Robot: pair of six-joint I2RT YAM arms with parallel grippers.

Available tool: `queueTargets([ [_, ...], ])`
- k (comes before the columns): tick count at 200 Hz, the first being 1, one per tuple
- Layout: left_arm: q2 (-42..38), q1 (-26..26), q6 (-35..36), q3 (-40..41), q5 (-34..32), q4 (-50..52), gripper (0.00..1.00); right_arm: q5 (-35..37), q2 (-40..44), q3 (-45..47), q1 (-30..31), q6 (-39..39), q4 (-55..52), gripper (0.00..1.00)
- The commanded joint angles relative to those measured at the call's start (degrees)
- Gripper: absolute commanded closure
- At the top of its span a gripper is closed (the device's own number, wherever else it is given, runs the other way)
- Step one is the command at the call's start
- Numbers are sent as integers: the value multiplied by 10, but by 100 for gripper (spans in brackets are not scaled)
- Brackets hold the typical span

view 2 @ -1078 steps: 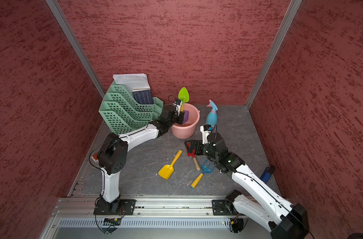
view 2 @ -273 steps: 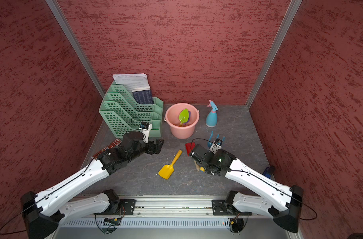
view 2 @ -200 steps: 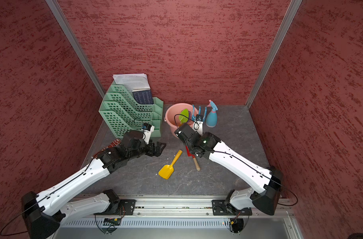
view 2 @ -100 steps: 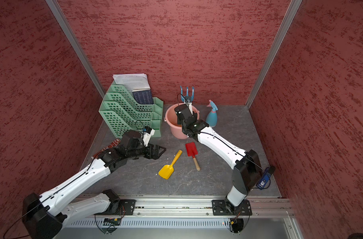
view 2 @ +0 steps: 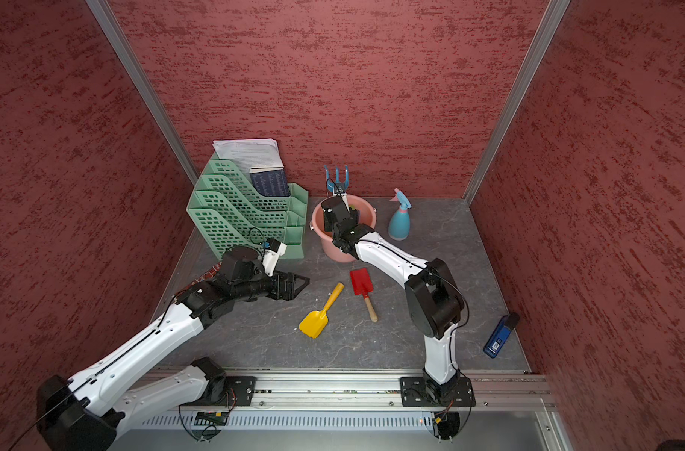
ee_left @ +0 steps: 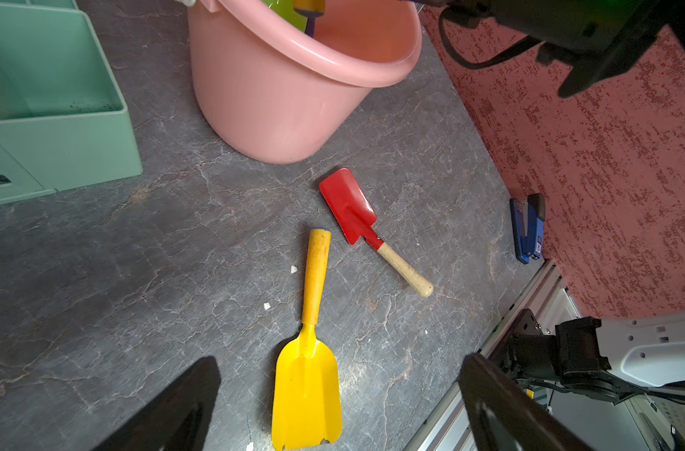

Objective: Organize the gardening tools
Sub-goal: Place the gardening tool in the container.

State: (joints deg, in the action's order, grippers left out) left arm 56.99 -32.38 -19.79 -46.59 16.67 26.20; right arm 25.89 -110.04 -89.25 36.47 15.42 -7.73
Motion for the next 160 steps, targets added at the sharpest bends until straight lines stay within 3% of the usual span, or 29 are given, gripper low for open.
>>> queueTargets([
  [1, -8, 6, -3, 8, 9, 2, 0, -6, 0, 10, -3, 15, 46, 100],
  [38, -7, 7, -4, 6, 8, 3, 0, -5, -7, 15, -3, 21, 36, 100],
  [53, -7, 8, -6, 6, 7, 4, 0, -9, -7, 16, -3, 21, 34, 81],
  [71, -8, 8, -9, 7, 1, 6, 0, -16, -3, 16, -3, 22, 28, 52],
  [90, -11, 8, -13, 9, -10, 12, 0, -20, 10, 24, -4, 29, 25, 30],
  [136, -20, 8, -23, 8, -15, 18, 0, -20, 68, 53, -4, 31, 10, 2],
  [160, -23, 8, -27, 6, -16, 22, 0, -24, 117, 79, -3, 38, -12, 2],
])
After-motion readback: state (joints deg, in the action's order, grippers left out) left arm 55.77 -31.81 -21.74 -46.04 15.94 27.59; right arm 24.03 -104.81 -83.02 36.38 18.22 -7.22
